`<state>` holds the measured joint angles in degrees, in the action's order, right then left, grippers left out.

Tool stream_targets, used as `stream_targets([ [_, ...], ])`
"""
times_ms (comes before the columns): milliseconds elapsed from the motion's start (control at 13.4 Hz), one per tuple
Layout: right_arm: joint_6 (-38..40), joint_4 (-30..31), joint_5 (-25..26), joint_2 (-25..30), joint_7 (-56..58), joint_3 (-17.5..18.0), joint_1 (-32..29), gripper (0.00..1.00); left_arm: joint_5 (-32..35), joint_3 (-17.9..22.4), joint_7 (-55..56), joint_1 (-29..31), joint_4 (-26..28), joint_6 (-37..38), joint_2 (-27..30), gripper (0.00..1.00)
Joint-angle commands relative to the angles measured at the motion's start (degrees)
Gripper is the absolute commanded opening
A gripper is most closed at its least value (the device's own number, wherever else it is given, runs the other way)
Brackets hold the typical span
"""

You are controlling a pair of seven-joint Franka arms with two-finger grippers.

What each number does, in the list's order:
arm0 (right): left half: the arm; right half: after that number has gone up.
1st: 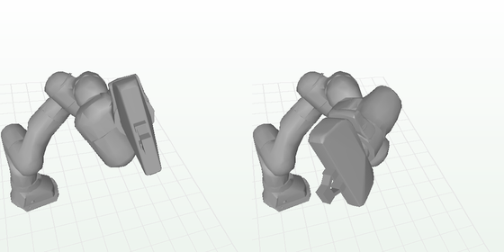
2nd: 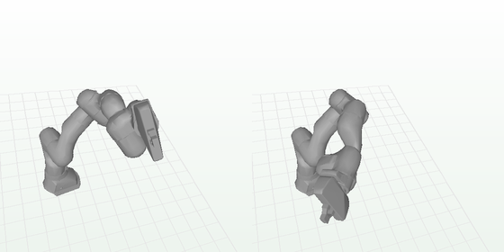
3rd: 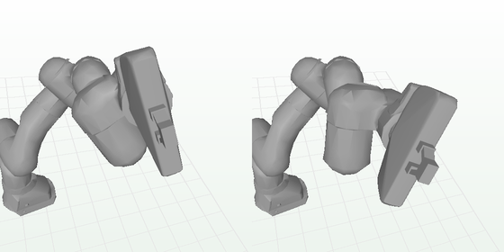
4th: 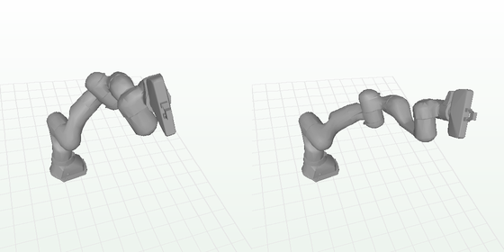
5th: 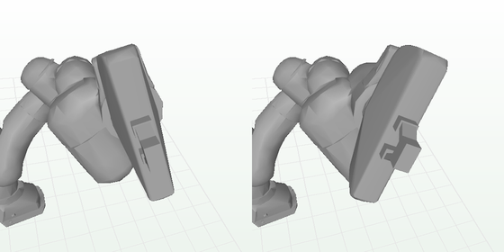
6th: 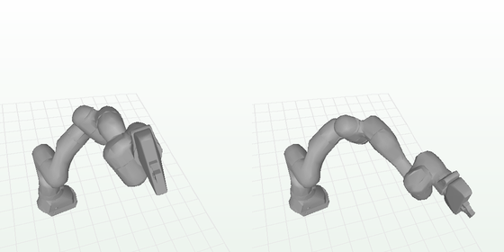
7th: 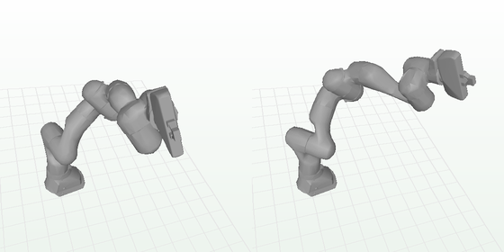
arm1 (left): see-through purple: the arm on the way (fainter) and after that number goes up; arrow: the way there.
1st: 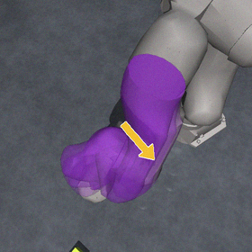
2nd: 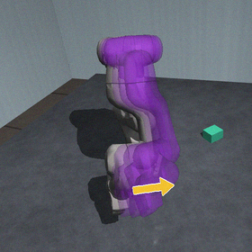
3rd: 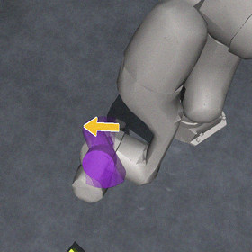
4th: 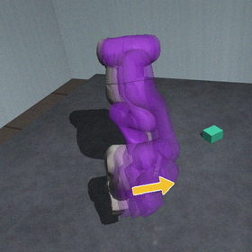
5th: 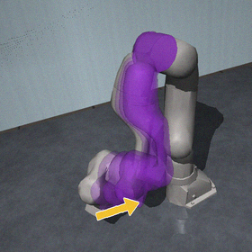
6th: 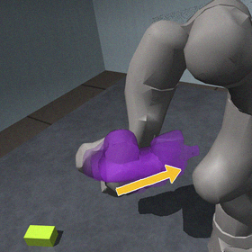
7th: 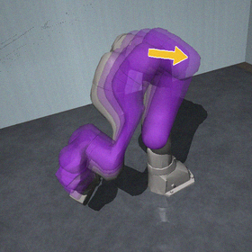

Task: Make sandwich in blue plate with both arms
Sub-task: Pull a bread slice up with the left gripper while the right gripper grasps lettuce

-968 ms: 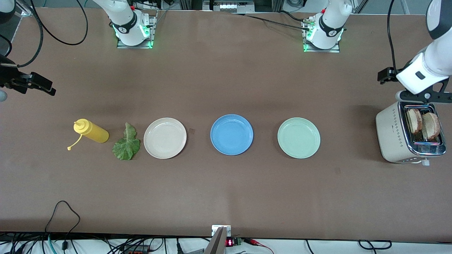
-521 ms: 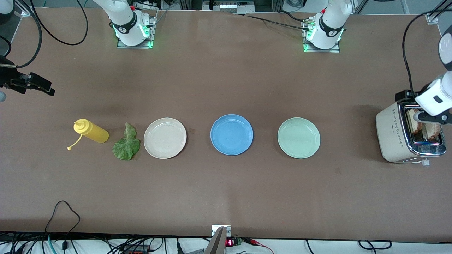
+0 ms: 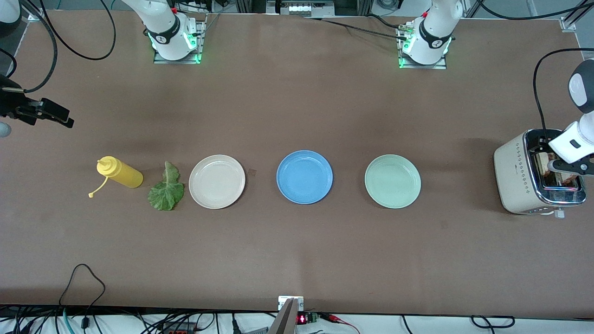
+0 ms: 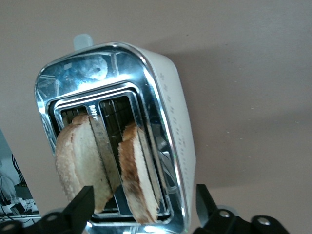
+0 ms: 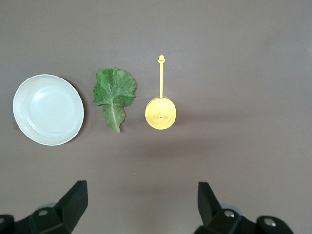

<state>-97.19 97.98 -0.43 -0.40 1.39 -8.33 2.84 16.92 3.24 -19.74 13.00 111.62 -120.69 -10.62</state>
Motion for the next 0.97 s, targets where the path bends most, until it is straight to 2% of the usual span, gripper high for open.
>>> stream_targets([
  [0, 0.2, -0.6, 0.5, -0.2, -0.2, 0.3, -0.1, 1.0, 1.3, -0.4, -1.3, 1.1, -0.2, -1.8, -2.4, 0.65],
  [149, 0.2, -0.6, 0.5, -0.2, 0.0, 0.3, -0.1, 1.0, 1.4, -0.4, -4.4, 1.2, -0.3, -0.3, -2.4, 0.23],
  [223, 0.6, -0.6, 0.5, -0.6, 0.1, 0.3, -0.1, 1.0, 1.4, -0.4, -5.0, 1.2, -0.6, 1.0, -2.4, 0.19],
  [298, 0.6, -0.6, 0.3, -0.7, 0.1, 0.5, 0.1, 1.0, 1.4, -0.4, -5.7, 1.2, -1.0, 1.3, -2.4, 0.04],
  [521, -0.4, -1.4, -0.1, -2.1, -0.8, 0.6, 2.0, 1.0, 1.4, -0.5, -5.7, 1.2, -2.4, 2.1, -1.8, 0.01],
  [596, -0.3, -2.6, 0.0, -2.6, -0.7, 0.6, 2.7, 1.0, 1.4, -0.9, -5.8, 1.2, -4.2, 4.9, -1.5, 0.01],
  [745, -0.5, -2.6, 0.2, -3.6, -0.2, 0.6, 5.1, 1.0, 1.3, -2.0, -5.8, 0.4, -11.1, 14.8, -1.7, 0.01],
  [894, -2.5, -3.1, -0.6, -6.9, -1.1, 0.6, 8.7, 1.0, 1.1, -6.1, -5.2, 0.4, -16.5, 23.8, -1.6, 0.01],
])
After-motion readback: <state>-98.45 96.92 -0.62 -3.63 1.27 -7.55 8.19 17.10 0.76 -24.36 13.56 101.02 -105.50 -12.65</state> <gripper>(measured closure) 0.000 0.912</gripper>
